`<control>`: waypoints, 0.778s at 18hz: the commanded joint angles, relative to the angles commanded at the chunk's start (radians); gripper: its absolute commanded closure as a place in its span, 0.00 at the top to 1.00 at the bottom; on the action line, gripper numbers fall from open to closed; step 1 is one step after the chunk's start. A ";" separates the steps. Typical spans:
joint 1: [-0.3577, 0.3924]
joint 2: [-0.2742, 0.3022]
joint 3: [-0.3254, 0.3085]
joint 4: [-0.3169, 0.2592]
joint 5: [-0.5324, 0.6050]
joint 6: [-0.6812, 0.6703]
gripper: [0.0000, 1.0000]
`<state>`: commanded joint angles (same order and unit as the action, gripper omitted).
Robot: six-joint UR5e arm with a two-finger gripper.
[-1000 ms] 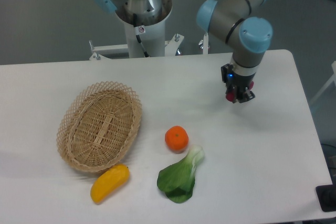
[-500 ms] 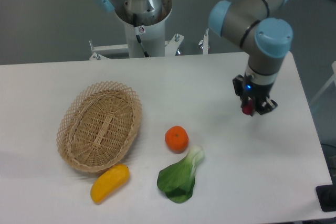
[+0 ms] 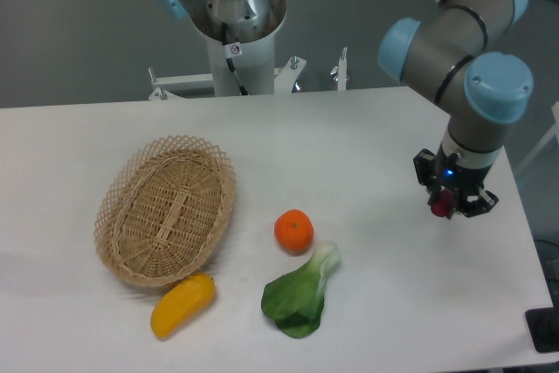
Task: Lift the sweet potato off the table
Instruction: 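Lift the held sweet potato up and carry it away from the basket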
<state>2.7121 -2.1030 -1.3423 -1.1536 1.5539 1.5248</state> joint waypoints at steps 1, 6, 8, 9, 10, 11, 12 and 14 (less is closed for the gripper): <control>0.000 -0.009 0.008 0.002 0.000 0.000 0.32; 0.002 -0.014 0.015 0.000 0.003 0.000 0.32; 0.000 -0.014 0.017 -0.002 0.000 0.000 0.32; 0.000 -0.014 0.015 -0.002 -0.002 0.000 0.33; 0.000 -0.014 0.017 -0.002 -0.003 0.000 0.34; 0.000 -0.015 0.020 -0.003 -0.005 0.000 0.34; 0.002 -0.015 0.019 -0.003 -0.003 0.000 0.34; 0.000 -0.015 0.022 -0.005 0.000 0.000 0.33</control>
<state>2.7121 -2.1184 -1.3208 -1.1582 1.5539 1.5248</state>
